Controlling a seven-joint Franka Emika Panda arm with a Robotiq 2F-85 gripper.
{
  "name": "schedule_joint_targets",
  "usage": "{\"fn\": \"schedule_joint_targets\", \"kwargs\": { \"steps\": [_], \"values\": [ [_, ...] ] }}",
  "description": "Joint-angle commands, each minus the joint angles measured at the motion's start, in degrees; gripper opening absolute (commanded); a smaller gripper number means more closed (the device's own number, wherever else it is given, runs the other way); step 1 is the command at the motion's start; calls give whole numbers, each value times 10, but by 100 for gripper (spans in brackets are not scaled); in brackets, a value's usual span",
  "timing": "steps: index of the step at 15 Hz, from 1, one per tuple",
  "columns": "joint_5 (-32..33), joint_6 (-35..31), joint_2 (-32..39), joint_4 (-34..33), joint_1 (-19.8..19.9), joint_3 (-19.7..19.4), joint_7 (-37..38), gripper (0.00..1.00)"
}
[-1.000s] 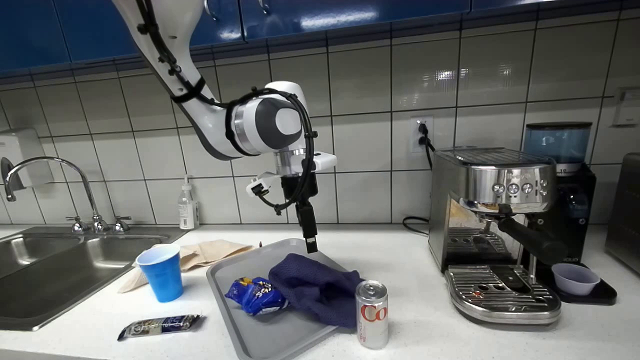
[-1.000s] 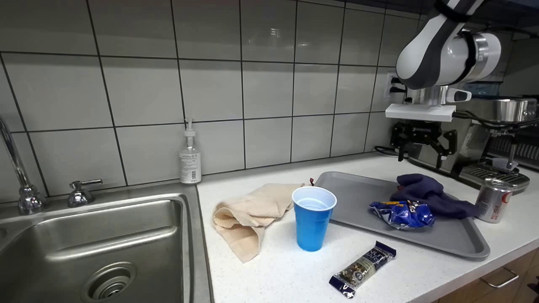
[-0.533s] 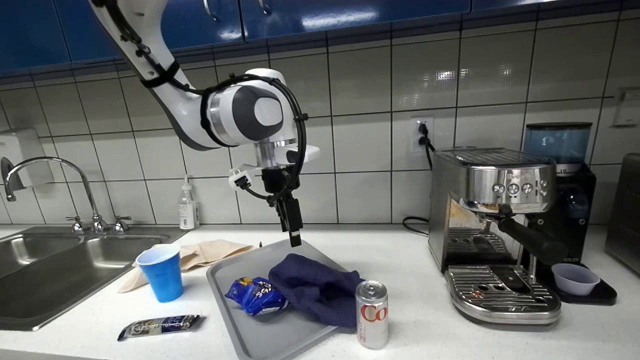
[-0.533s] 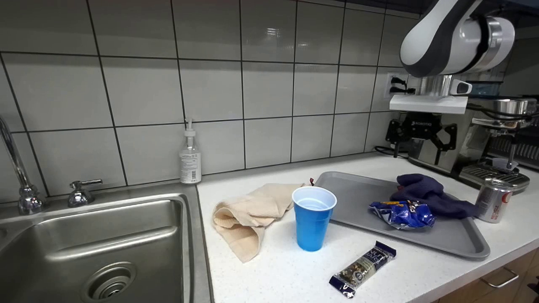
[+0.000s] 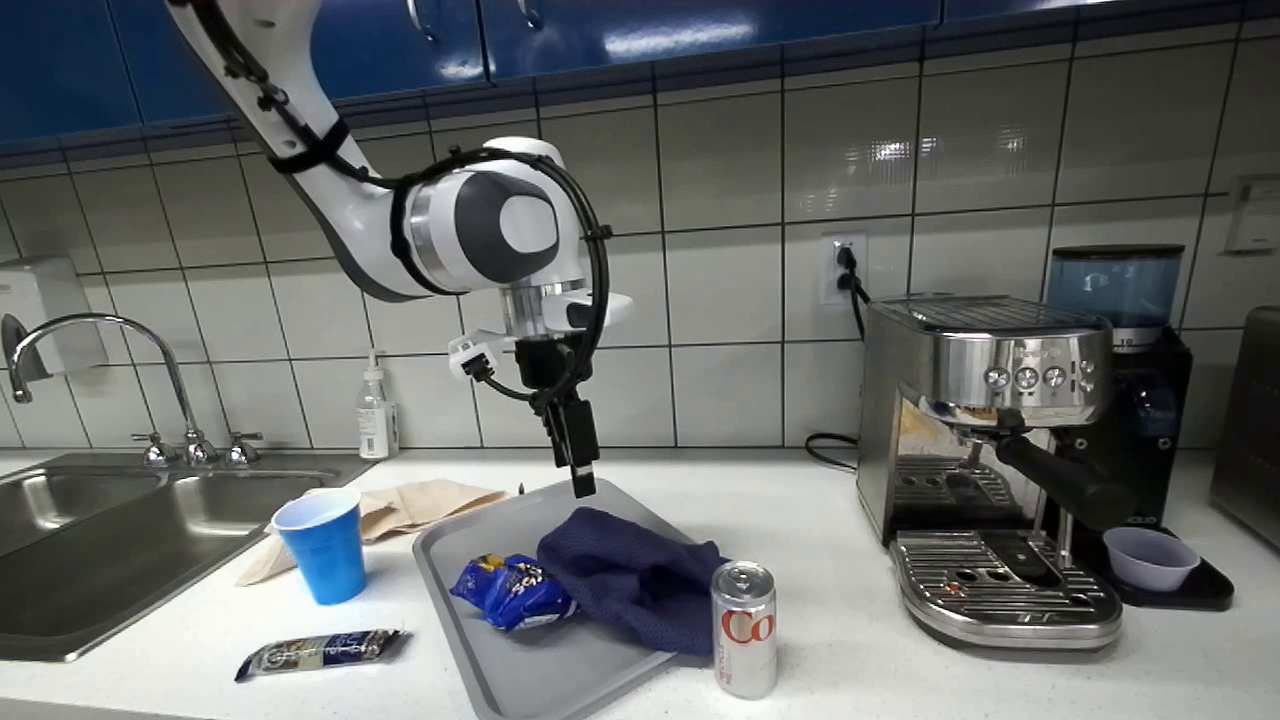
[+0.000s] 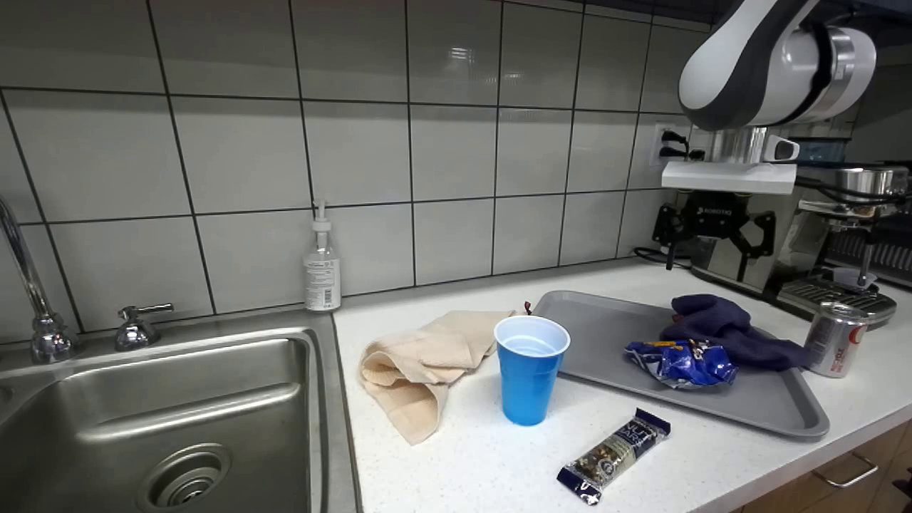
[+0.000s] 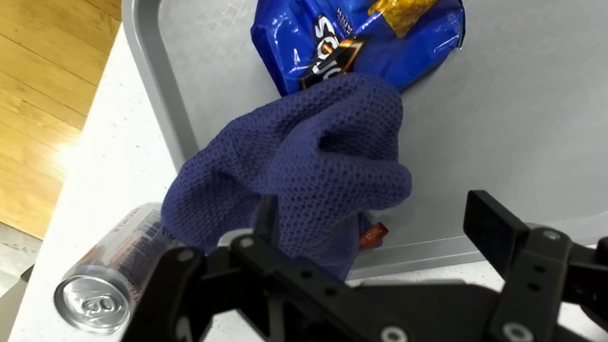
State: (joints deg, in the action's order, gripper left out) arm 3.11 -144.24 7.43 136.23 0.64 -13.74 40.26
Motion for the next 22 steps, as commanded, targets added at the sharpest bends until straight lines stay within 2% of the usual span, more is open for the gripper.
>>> {"fn": "schedule_joint_targets", "kwargs": {
  "steps": [1, 5, 13, 22],
  "values": [
    [3, 1, 0, -1, 15, 14, 2, 100],
    [6, -14, -33, 26, 4, 38, -52, 100],
    [-39, -5, -95, 68, -5, 98, -199, 100],
    [-107, 1, -184, 153, -28, 133, -368, 100]
  ]
}}
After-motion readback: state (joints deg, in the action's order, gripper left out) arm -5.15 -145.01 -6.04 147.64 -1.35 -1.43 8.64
